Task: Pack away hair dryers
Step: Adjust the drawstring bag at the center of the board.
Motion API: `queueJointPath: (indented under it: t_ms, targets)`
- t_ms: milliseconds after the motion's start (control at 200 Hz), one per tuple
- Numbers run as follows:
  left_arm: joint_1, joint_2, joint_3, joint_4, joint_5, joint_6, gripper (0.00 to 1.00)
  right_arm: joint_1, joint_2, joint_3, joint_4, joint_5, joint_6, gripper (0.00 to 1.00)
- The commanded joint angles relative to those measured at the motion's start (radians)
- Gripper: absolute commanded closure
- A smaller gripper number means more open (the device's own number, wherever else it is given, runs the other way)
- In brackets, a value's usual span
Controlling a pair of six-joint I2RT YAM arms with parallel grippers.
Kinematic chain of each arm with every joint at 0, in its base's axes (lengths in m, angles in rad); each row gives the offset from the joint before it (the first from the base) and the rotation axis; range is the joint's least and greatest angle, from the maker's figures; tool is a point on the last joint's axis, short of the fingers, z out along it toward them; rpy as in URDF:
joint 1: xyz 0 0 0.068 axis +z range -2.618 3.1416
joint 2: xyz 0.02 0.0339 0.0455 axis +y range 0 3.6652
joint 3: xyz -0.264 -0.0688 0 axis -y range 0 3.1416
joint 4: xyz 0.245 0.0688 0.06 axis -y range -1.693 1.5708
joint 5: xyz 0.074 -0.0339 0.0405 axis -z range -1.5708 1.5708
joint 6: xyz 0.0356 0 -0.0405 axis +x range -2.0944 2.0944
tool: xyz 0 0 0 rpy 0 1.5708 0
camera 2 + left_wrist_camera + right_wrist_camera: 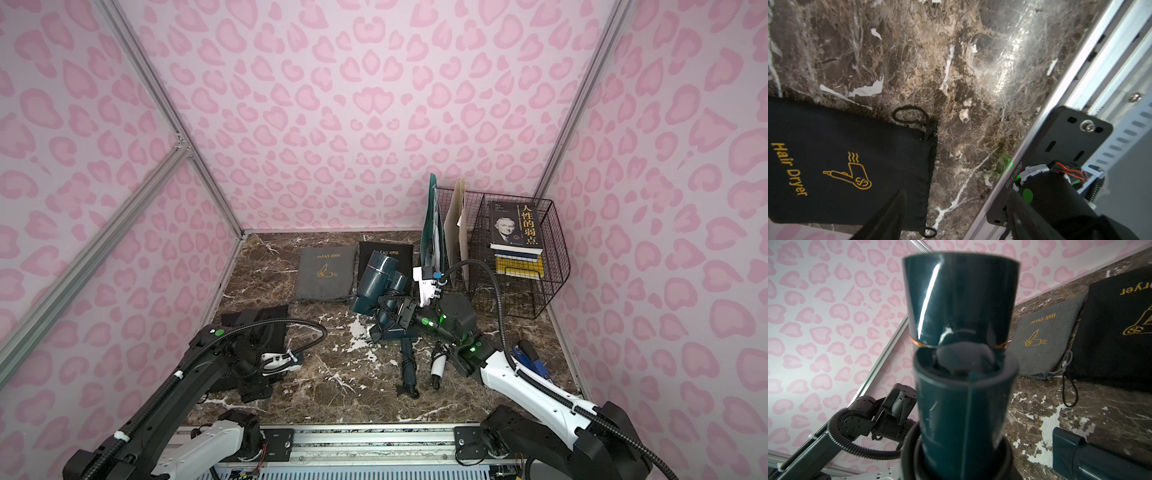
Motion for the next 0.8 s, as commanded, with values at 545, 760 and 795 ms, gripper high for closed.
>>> queueJointPath:
  t_ms: [545, 760, 795]
  targets:
    - [0.019, 0.015, -0.163, 0.347, -0.101, 0.078, 0.41, -0.077, -0.098, -0.053, 0.062, -0.017, -0.008, 1.0]
    - [0.018, 0.002, -0.151, 0.32, -0.079, 0.077, 0.75, -0.09, -0.127, -0.057, 0.039, -0.015, -0.01, 1.0]
    - [0.018, -0.001, -0.146, 0.315, -0.074, 0.077, 0.81, -0.092, -0.132, -0.056, 0.038, -0.012, -0.01, 1.0]
